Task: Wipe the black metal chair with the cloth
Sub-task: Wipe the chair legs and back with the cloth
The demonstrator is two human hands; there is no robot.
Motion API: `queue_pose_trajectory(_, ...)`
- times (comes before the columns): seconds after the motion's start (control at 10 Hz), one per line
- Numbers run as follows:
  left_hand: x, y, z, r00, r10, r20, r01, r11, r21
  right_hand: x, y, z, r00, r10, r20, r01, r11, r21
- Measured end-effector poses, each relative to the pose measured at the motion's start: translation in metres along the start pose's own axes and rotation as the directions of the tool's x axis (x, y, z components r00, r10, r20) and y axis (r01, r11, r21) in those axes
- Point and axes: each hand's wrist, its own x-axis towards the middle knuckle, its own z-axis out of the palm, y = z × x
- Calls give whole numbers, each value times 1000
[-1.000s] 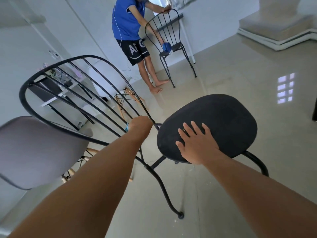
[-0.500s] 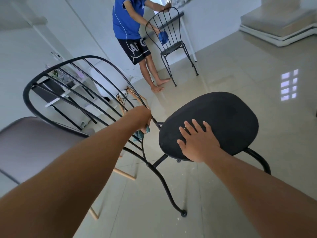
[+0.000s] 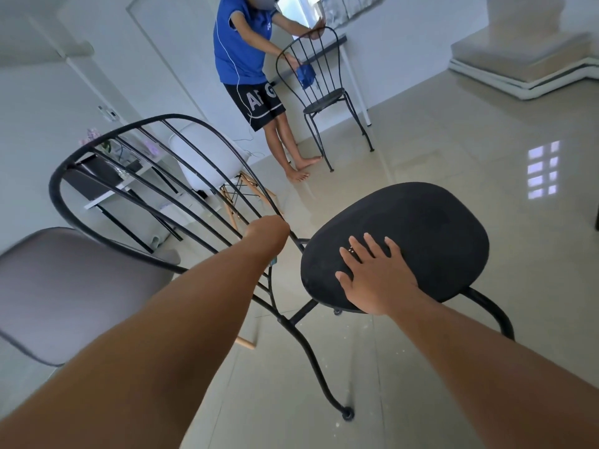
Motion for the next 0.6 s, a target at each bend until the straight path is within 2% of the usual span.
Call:
queue_pose_trajectory(0.1,-1,2,-5,998,49,28,-49,999,-11,0,0,0,1000,-1,1,1,1000,-2)
queue_pose_trajectory(0.2,-2,-1,-6,975,164,151,-166,986,-1,1,0,0,1000,4,6,-4,1000,-3)
queue_pose_trajectory(0.3,-13,0,0,977,134,165,-131,991,-30,0,-1,1,1000,2,4,-2,1000,-4)
queue_pose_trajectory(0.4,-18,10,8,997,52,64,-47,996,-78,1,-1,-1,1000,4,7,-4,1000,-3)
queue_pose_trajectory(0.5,-19,13,11,999,10,52,-5,995,-97,1,0,0,1000,2,9,-2,1000,-2)
queue_pose_trajectory(0.6,-22,11,19,998,21,56,-18,999,-42,1,0,0,1000,1,8,-1,1000,-1)
